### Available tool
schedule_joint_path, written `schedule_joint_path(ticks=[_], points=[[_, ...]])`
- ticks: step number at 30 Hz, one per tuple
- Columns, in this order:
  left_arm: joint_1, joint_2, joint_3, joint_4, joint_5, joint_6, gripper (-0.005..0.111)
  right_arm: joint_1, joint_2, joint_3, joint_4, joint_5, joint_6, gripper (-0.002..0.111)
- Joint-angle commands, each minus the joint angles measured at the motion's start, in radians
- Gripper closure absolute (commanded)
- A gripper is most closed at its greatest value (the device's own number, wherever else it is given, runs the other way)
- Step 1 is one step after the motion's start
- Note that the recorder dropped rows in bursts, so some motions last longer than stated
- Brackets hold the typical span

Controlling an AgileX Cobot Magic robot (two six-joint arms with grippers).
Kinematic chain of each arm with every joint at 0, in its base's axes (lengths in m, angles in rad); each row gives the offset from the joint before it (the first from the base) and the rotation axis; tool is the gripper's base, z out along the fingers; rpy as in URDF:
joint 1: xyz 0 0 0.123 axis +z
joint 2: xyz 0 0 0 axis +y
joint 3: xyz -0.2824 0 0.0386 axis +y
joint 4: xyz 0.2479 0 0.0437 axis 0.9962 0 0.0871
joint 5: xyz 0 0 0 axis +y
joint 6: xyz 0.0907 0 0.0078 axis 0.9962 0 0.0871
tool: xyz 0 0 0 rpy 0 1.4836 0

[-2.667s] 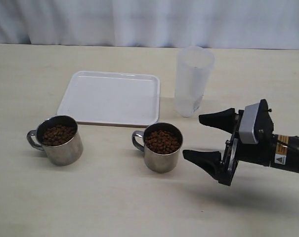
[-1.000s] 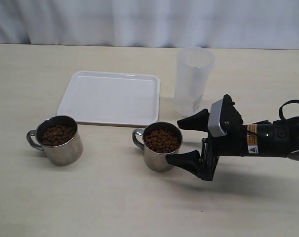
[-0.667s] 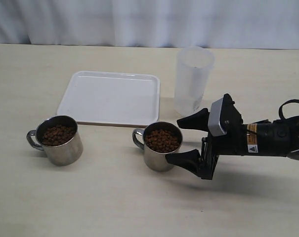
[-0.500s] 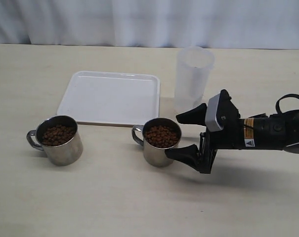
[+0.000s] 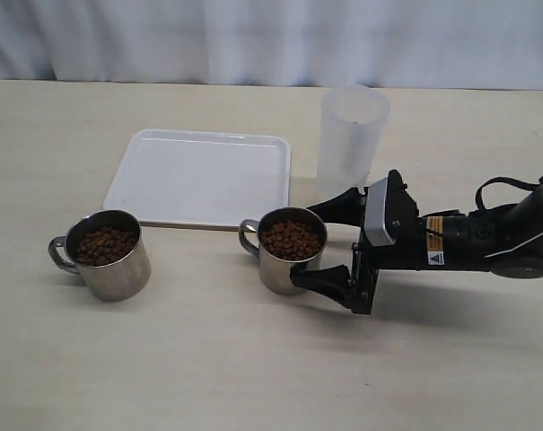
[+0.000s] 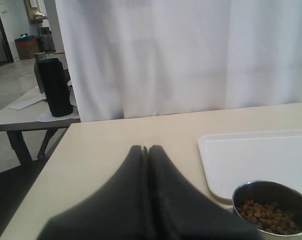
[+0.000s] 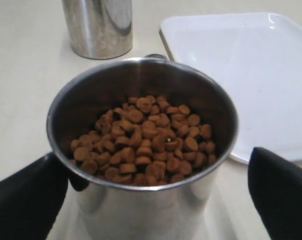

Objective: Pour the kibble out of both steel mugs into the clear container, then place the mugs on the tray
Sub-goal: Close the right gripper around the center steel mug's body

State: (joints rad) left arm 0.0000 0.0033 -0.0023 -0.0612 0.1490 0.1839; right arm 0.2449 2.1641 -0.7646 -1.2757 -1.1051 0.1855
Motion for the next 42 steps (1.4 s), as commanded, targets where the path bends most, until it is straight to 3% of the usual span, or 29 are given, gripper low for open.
schedule_joint_path(ticks=[1, 36, 42], points=[[0.002, -0.003, 0.002, -0.003, -0.007, -0.003, 0.107, 0.003, 0.023, -0.022, 0.027, -0.041, -0.031, 0.014], [0.002, -0.003, 0.002, 0.0, -0.004, -0.003, 0.107, 0.003, 0.217, -0.25, 0.031, -0.116, 0.1, 0.014], [0.002, -0.003, 0.002, 0.0, -0.004, -0.003, 0.107, 0.063, 0.222, -0.29, 0.035, -0.116, 0.1, 0.014]])
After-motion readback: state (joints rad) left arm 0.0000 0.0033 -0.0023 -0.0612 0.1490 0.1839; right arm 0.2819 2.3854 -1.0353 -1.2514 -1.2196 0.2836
